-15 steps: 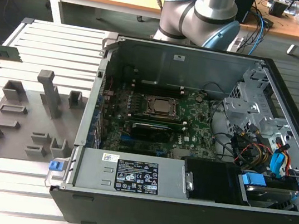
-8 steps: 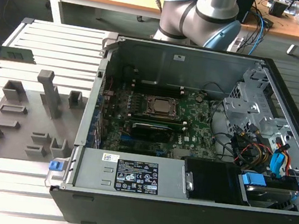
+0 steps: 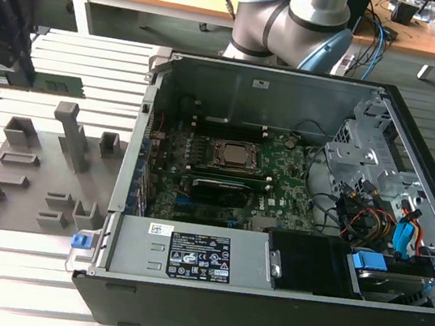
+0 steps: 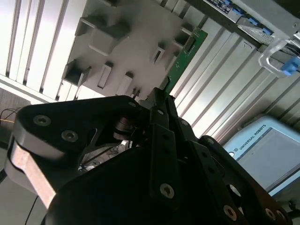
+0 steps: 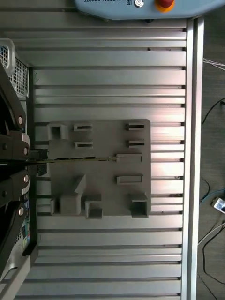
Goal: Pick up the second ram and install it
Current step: 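Pick up the second ram and move it above second insertion slot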
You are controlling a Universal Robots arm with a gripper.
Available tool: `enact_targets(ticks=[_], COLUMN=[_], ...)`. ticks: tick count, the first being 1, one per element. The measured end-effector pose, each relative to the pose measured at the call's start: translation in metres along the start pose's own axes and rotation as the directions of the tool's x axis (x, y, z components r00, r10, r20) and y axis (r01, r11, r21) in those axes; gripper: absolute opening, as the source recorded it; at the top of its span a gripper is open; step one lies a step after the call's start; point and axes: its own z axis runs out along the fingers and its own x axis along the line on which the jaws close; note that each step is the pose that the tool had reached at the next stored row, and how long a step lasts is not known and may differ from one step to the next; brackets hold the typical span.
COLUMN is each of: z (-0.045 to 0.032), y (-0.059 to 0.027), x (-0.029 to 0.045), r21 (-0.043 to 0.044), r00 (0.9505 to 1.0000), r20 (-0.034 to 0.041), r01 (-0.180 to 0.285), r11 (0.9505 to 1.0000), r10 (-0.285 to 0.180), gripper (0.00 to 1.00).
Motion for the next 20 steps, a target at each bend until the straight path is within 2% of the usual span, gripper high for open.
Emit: enact_targets(ticks=[3,5,9,14,16,20], z=[-0.0007,-0.0010,-0.0024,-0.0034,-0.0041,-0.0048], y=[-0.0217,-0.0306,-0.0701,-0.1003,-0.1201,-0.1427], x=[0.0000,-0.0001,-0.0003,-0.0004,-0.0005,-0.0006], r21=[-0.0019,-0.0027,-0.0076,-0.0106,-0.0128,-0.0156], r00=[1.0000,1.0000,1.0000,1.0000,1.0000,1.0000], r20=[0.0000,0.0000,-0.0001,-0.0001,-0.0001,-0.0001], r01=[0.000,0.000,-0.001,-0.001,-0.001,-0.001], r11=[1.0000,1.0000,1.0000,0.9999,0.9999,0.9999], r10=[0.000,0.000,0.001,0.001,0.001,0.001], gripper=[0.14,0.14,0.14,0.14,0.14,0.14])
